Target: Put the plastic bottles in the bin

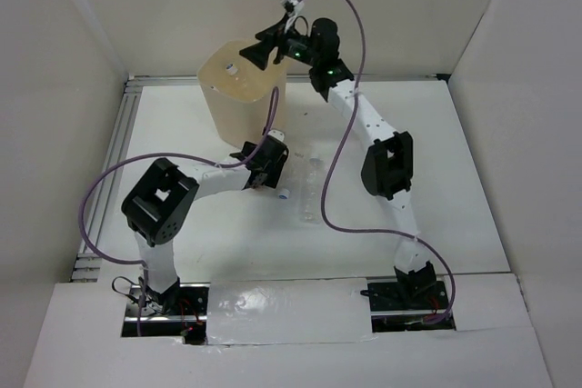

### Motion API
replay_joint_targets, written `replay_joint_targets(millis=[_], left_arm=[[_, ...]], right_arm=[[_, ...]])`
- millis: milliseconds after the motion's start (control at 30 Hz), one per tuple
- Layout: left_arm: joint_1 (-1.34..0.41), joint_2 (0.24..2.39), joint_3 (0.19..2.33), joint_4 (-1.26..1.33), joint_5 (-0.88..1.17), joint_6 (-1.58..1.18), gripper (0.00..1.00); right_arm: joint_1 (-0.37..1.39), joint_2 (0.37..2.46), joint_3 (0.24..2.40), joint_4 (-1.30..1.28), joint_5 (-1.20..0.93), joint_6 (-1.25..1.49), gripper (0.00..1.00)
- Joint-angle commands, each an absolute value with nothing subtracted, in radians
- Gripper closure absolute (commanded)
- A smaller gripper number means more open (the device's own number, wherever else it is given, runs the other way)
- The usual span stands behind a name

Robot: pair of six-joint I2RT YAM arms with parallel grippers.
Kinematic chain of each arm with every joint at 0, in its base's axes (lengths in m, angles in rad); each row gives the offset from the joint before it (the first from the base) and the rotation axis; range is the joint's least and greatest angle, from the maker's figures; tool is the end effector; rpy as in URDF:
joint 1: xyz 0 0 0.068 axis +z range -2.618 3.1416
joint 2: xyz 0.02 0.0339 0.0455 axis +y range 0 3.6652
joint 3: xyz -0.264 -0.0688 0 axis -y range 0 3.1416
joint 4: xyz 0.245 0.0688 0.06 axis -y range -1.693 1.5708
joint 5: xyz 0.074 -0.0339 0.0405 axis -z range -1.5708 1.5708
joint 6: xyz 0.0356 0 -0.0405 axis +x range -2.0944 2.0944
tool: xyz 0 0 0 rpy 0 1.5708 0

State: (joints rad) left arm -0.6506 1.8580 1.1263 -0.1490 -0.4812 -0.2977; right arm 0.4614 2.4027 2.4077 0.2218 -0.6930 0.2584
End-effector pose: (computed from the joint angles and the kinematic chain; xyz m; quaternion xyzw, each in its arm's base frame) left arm 0.3158 -0.2197 0.1662 0.0811 0.9139 0.0495 0.3946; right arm 0.4901 0.2691 0.3753 -0.3237 0.5556 0.4571 0.6144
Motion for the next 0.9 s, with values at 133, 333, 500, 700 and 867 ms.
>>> replay_joint_targets(millis=[133,333,500,700,867], left_arm=[[-0.637,1.945,1.193,-0.17,-0.422,-0.295,0.52],[-0.667,1.837,1.114,-0.179,-0.385,-0.285,0.97],[-0.742,1.544,1.032,-0.225,-0.302,-0.25,1.0],[-0.795,1.336,1.25,-0.349,-0.251,-0.25,1.0],[-0.723,1.393,1.533,-0.328,-0.307,-0.259,1.0]], right_arm=[[0.249,2.134,2.249,0.152,-0.819,0.313,0.0],[0.146,1.895,2.016,-0.033,-0.919,0.056,0.0],[0.069,1.735,1.765,-0.356,-0.874,-0.221,0.0],[-0.132,1.609,1.4,-0.419,-0.816,-0.311,0.77],[-0.179,1.543,1.249,-0.44,-0.741,-0.408,0.55]])
